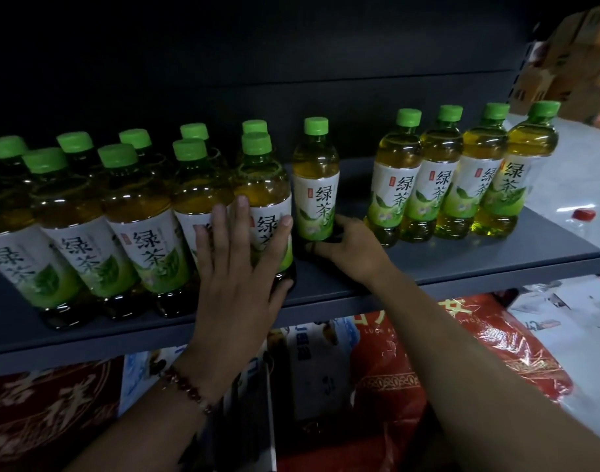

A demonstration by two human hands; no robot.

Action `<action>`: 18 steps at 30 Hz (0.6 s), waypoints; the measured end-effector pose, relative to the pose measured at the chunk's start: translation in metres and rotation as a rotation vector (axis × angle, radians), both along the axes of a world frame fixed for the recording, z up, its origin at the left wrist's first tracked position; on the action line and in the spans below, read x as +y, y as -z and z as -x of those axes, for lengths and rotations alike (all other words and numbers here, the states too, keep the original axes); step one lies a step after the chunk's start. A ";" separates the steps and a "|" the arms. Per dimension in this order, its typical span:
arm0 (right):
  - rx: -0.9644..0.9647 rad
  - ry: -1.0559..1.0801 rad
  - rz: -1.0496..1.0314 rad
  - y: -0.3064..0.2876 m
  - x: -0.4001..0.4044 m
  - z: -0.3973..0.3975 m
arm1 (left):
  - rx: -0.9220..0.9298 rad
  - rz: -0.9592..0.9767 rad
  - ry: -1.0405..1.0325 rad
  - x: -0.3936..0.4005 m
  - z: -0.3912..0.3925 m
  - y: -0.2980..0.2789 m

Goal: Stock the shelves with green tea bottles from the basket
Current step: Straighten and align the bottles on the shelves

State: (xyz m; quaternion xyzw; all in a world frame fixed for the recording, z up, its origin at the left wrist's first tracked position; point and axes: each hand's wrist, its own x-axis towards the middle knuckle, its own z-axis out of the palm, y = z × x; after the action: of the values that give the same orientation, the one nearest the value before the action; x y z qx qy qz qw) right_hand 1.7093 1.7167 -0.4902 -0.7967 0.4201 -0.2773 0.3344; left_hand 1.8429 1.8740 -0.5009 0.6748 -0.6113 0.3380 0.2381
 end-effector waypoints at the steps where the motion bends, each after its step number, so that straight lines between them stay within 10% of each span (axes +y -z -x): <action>1: -0.020 -0.036 -0.002 0.000 0.003 0.000 | 0.006 0.001 0.001 0.000 0.001 0.000; 18: -0.276 0.439 -0.007 0.003 -0.002 0.071 | 0.042 -0.062 0.066 0.002 0.034 0.010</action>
State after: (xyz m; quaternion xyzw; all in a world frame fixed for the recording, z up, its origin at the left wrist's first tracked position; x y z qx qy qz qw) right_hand 1.6387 1.7150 -0.4931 -0.6401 0.5342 -0.4477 0.3232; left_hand 1.8093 1.8762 -0.5109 0.6683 -0.6382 0.2968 0.2409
